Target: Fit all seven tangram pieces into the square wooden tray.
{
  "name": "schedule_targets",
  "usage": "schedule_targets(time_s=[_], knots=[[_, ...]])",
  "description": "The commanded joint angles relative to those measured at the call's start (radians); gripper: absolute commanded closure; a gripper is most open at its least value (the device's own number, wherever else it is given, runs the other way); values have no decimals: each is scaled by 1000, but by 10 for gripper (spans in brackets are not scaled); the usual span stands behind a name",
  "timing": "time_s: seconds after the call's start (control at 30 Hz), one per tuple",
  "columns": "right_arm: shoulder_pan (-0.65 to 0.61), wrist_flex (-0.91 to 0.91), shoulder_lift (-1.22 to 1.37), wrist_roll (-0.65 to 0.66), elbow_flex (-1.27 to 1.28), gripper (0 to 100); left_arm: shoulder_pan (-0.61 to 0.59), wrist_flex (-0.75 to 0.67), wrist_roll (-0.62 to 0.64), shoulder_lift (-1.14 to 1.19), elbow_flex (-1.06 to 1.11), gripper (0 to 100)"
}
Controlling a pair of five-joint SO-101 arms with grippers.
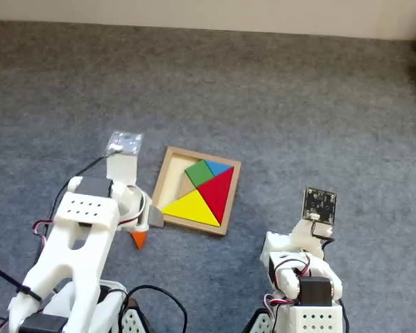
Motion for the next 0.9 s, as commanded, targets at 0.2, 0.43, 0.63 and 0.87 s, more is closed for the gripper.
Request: schedule_targets(time_s=[0.2,0.43,0.63,0.87], knots=[[12,5,-22,-9,147,992,-90,-170,26,-28,162,687],[12,5,-22,-9,147,992,-94,-184,29,-28,165,707],[12,5,-22,-9,147,992,-88,-216,29,-27,170,738],[12,5,-22,-9,147,992,-88,-212,29,77,116,741]])
